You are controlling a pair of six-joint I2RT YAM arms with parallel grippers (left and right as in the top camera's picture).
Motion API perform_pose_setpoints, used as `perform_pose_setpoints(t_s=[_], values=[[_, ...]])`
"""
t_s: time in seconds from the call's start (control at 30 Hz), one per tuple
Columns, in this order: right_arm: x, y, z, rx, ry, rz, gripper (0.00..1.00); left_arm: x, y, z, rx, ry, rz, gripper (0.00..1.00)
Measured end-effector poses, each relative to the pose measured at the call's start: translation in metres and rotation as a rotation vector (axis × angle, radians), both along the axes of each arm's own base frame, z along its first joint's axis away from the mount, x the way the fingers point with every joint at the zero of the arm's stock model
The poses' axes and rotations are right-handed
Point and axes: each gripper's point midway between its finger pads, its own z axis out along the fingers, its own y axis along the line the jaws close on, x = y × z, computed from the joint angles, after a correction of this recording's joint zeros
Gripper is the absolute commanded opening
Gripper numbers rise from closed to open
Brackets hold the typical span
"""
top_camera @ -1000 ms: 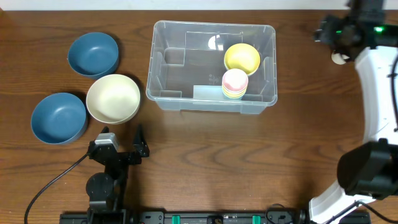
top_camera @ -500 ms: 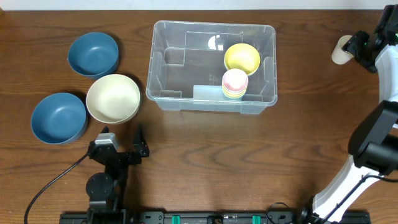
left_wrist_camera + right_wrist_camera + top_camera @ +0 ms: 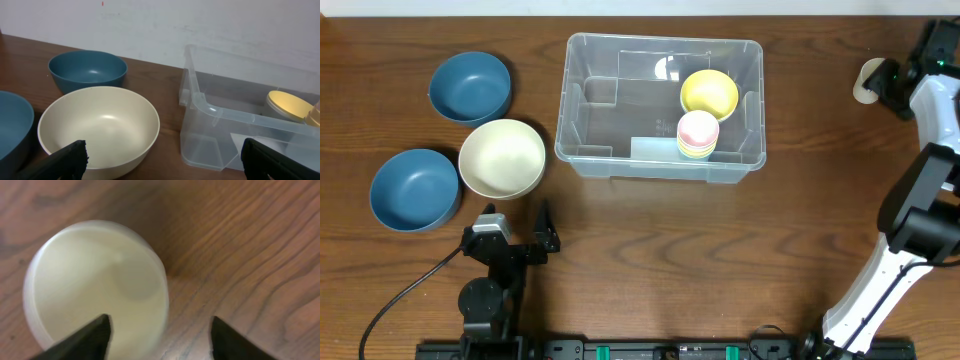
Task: Pack container
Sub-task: 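Release and move the right gripper to grasp the white cup, then carry the white cup and stack it onto the pink cup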
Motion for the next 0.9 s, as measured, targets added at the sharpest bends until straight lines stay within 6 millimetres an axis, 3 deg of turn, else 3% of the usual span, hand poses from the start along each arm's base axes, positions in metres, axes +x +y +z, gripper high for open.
perform_pose_setpoints(t_s=[0.1,0.3,0.5,0.63,0.7,0.8,0.9], values=[[-0.001,-0.001,-0.01,0.006,0.019,-0.001,0.28,0.0,0.0,0.0,0.0,0.0,0.0,0.98],[-0.008,-0.014,-0.012,0.01,0.023,-0.03,0.01,0.0,0.0,0.0,0.0,0.0,0.0,0.98],[-0.011,-0.006,-0.006,0.06,0.03,-0.014,0.01,0.0,0.0,0.0,0.0,0.0,0.0,0.98],[-0.013,0.017,0.0,0.163,0.019,0.039,0.01,0.0,0.0,0.0,0.0,0.0,0.0,0.98],[-0.013,0.032,0.012,0.212,0.0,0.071,0.01,0.0,0.0,0.0,0.0,0.0,0.0,0.98],[-0.013,0.059,0.05,0.252,-0.056,0.13,0.01,0.0,0.0,0.0,0.0,0.0,0.0,0.98],[-0.018,0.097,0.117,0.252,-0.153,0.216,0.01,0.0,0.0,0.0,0.0,0.0,0.0,0.98]])
